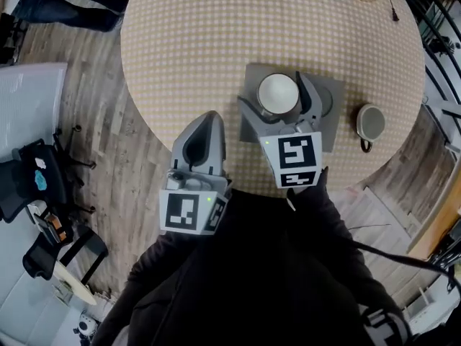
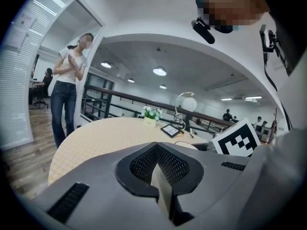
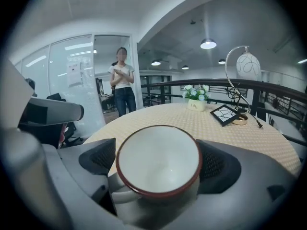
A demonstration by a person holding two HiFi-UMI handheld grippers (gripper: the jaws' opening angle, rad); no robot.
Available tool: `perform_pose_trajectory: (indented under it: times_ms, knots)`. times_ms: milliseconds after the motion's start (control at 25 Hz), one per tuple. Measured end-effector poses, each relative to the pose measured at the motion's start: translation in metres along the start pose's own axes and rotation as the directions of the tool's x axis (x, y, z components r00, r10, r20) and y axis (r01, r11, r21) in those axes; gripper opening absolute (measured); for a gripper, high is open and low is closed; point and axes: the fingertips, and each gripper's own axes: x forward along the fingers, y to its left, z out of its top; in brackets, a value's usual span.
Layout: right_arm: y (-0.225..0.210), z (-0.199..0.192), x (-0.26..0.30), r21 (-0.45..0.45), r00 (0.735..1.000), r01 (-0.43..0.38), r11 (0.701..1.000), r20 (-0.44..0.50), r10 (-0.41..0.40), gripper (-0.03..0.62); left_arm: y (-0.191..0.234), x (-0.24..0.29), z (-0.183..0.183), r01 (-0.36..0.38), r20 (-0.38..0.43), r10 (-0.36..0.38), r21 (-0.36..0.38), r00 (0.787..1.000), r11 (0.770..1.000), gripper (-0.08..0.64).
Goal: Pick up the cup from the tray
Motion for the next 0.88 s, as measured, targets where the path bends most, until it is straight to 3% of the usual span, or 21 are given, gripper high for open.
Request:
perform_pose_trajectory:
  times_ms: [320,680,880]
  knots:
    - [-0.001,-0.012,0.019,0.121,0.995,-0.008,0.993,-0.097,0.020,0.454,0.007,0.014,-0.011,0.039,-0.041,-0.041,-0.032,0.998,0.999,0.003]
    - [-0.006,-0.011,0.007,0.072,0.995,0.003,0.997,-0.105,0.004,0.440,0.007,0.004,-0.006,0.052,-0.020,-0.053,-0.050,0.998,0.997,0.003]
    - [0.002,-0.017,0.008,-0.001,0.983,-0.073,0.997,-0.169,0.071,0.442,0.004,0.003,-0.004,0.069,-0.011,-0.069,-0.052,0.998,0.996,0.003]
